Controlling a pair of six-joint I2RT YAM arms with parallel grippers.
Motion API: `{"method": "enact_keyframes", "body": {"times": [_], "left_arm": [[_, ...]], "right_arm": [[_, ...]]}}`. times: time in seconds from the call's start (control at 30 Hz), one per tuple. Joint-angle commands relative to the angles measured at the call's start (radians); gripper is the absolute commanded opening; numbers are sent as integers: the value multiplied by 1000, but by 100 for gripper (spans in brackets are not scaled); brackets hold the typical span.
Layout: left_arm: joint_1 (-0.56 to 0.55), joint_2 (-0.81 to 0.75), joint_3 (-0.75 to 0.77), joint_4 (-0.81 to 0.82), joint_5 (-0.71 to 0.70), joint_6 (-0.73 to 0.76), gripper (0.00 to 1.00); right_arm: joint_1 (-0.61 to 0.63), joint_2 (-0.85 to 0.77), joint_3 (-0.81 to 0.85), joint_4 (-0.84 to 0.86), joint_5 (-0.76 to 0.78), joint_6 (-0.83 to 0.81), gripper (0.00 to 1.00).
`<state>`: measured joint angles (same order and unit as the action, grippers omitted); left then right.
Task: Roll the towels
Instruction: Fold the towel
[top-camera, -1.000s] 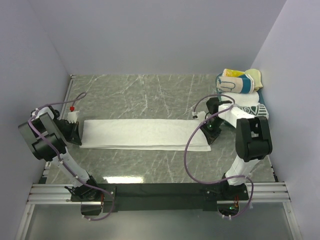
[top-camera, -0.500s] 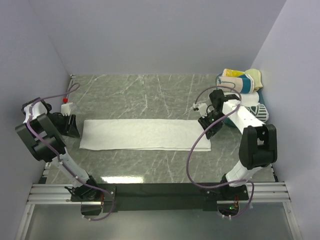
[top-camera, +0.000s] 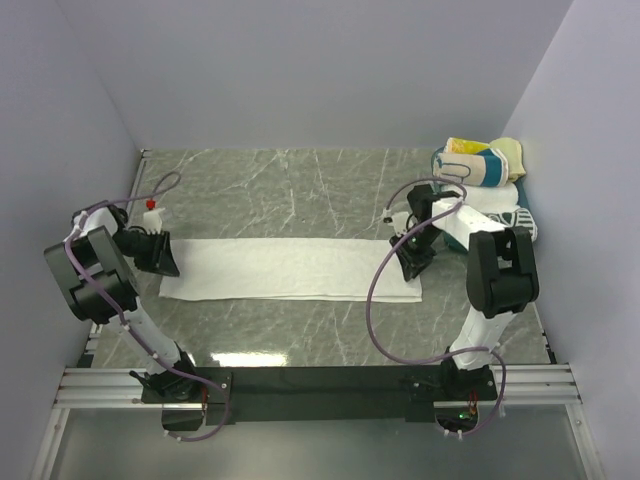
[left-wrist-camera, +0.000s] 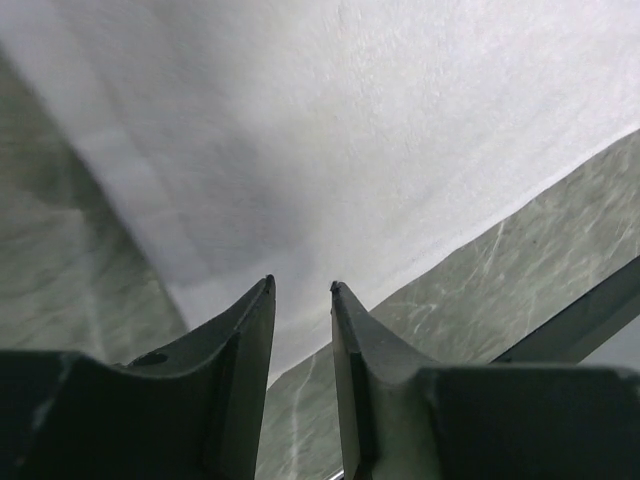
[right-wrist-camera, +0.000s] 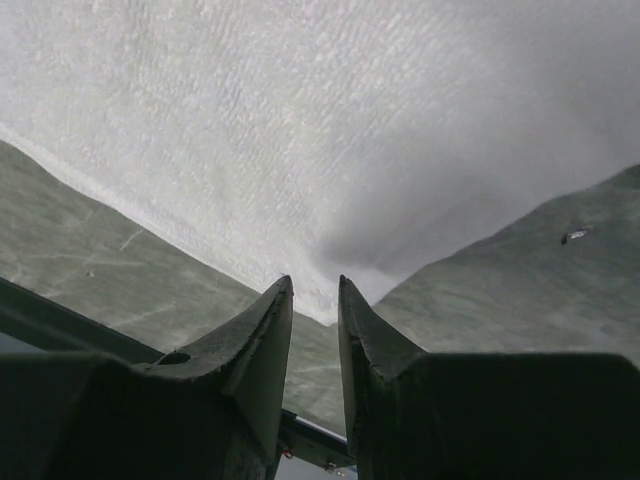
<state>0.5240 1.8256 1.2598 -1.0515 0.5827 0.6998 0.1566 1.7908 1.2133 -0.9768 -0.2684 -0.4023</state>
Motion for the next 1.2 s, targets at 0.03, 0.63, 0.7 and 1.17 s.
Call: {"method": "enact_keyframes", "body": {"times": [0.03, 0.63, 0.7, 1.17], "left_arm": [[-18, -42, -86, 96, -61, -62, 34], [-19, 0, -63, 235, -120, -258, 36], [-19, -6, -48, 226, -103, -264, 35], [7, -130, 23, 68, -55, -240, 51]], "right_arm": [[34, 4, -58, 61, 61, 37, 33], [54, 200, 190, 126, 289, 94, 33], [55, 176, 203, 101, 271, 80, 33], [-5, -2, 103, 10, 201, 172, 34]]}}
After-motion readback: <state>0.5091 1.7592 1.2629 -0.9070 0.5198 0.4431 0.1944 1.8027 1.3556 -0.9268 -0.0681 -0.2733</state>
